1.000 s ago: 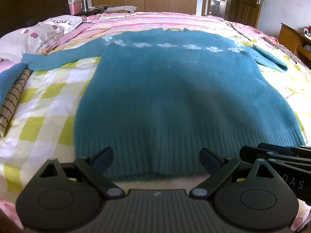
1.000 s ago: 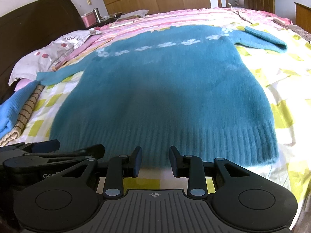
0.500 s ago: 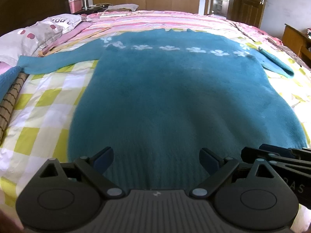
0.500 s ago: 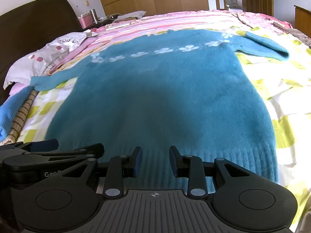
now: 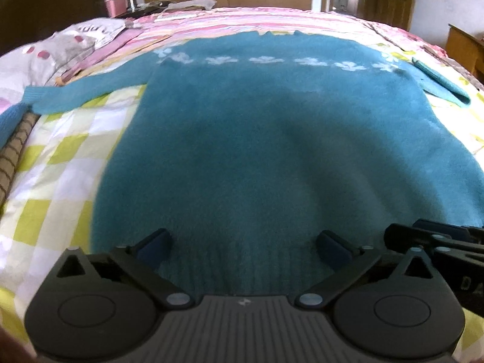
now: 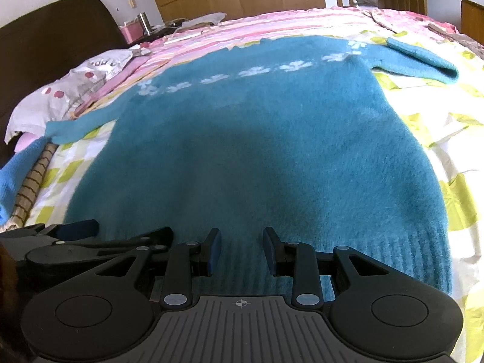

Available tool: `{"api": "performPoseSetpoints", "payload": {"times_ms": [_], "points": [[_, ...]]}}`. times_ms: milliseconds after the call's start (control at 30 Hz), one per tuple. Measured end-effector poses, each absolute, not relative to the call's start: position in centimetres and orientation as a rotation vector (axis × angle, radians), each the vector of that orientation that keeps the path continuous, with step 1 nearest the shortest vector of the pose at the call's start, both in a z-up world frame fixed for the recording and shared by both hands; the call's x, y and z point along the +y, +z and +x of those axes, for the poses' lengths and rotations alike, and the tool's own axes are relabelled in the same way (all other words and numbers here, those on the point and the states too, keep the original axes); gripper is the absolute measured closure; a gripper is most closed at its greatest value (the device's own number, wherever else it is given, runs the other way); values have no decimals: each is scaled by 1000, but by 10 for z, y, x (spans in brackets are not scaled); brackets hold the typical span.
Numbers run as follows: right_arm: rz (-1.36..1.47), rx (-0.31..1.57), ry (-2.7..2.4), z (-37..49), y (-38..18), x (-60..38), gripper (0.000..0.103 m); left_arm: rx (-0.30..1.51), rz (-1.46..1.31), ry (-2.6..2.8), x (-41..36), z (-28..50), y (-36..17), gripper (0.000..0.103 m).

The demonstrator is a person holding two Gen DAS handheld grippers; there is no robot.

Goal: Fold small clothes
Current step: 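Move the right tool toward the sleeve cuff beside the sweater body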

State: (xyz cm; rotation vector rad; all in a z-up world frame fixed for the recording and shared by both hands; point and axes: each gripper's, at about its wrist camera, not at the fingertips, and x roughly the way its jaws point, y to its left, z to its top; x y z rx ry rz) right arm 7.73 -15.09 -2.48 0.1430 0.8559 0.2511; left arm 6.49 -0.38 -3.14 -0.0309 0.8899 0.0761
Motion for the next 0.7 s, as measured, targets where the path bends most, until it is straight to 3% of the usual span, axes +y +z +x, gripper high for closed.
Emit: {"api": "performPoseSetpoints", "payload": {"times_ms": [333,533,700], "points": [[191,827,302,77,-29,-161,70,868,-33,100,-5,60,-33,0],[221,811,346,78,-29,-170,70,929,-17,117,-9,64,-22,0],[226,784,380,75,-21,-176,70,871,87,132,-24,53,3,0]]}}
